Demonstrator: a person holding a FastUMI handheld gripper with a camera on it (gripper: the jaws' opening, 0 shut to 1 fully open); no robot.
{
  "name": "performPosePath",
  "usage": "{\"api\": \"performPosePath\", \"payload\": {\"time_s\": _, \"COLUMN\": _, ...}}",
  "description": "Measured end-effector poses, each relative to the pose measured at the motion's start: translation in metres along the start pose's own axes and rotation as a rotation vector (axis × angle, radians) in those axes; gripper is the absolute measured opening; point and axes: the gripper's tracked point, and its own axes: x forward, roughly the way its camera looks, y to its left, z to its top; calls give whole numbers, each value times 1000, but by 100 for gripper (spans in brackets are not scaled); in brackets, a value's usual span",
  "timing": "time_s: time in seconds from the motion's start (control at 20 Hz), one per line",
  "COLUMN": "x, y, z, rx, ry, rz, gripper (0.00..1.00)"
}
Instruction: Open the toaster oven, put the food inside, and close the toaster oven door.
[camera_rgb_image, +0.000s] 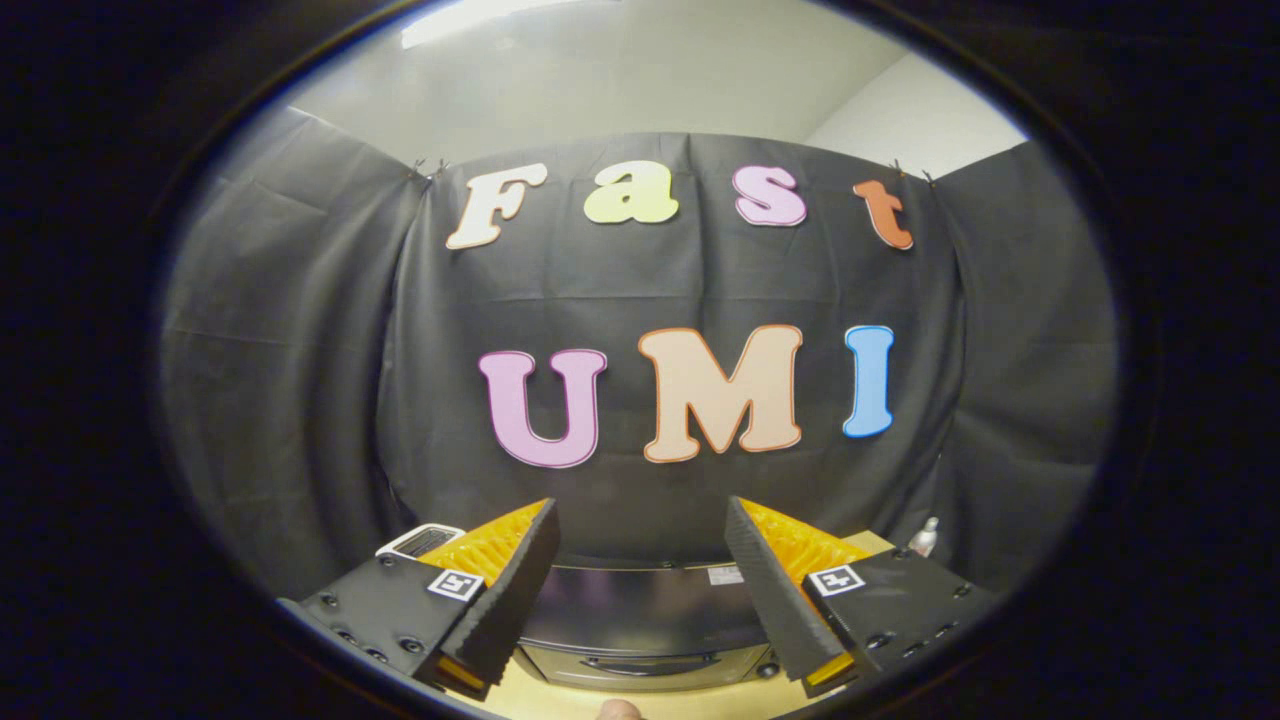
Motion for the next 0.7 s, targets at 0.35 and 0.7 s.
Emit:
{"api": "performPosePath", "payload": {"time_s": 0.35, "x": 15, "y": -2, "z": -97, "rx": 5, "ry": 188, "rz": -10, "gripper": 100}}
{"api": "performPosePath", "payload": {"time_s": 0.7, "x": 32, "y": 2, "z": -196, "rx": -12, "ry": 343, "rz": -5, "gripper": 100}}
